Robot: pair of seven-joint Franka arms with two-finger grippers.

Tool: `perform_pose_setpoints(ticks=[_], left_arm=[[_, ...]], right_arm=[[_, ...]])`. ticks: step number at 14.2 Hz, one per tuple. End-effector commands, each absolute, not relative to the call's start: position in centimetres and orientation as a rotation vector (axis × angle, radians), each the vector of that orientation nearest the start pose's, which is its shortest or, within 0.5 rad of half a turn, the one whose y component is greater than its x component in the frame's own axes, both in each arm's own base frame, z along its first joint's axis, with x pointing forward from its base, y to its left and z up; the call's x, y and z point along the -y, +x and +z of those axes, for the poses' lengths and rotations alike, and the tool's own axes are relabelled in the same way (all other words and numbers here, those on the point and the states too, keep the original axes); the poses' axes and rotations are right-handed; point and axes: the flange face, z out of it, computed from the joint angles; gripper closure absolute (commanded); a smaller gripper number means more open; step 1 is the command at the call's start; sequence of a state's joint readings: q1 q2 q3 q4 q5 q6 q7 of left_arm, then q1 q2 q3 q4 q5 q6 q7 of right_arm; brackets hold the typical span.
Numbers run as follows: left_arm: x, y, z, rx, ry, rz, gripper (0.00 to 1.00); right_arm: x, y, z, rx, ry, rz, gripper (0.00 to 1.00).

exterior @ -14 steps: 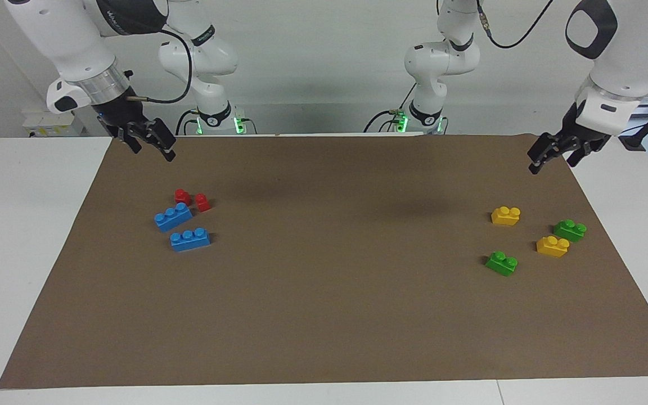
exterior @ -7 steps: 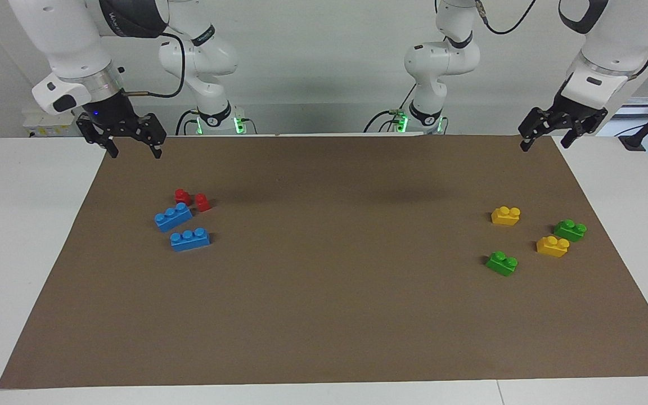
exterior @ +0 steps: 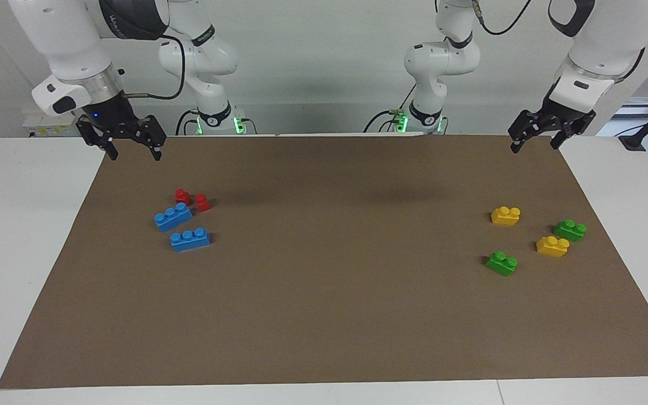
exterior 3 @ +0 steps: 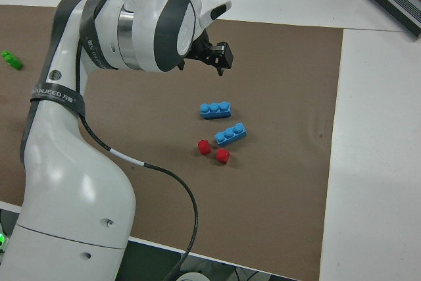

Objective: Remove green block with left arm and hold with right

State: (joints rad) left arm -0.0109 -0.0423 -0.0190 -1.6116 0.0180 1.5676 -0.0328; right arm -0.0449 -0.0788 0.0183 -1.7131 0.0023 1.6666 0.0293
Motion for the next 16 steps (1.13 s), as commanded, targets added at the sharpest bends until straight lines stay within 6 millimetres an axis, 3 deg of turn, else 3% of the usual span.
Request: perform_pose_setpoints(ticks=[1, 16], left_arm=[[2.35, 52.6, 62.13, 0.004, -3.122, -0.025, 0.0], [2.45, 52.61, 62.14, 0.04, -3.156, -0.025, 0.0]], right_arm=[[1.85, 54.0, 60.16, -0.077, -3.148, 0.0, 0.0], [1.62, 53.91, 59.99, -0.111, -3.141, 0.053, 0.0]])
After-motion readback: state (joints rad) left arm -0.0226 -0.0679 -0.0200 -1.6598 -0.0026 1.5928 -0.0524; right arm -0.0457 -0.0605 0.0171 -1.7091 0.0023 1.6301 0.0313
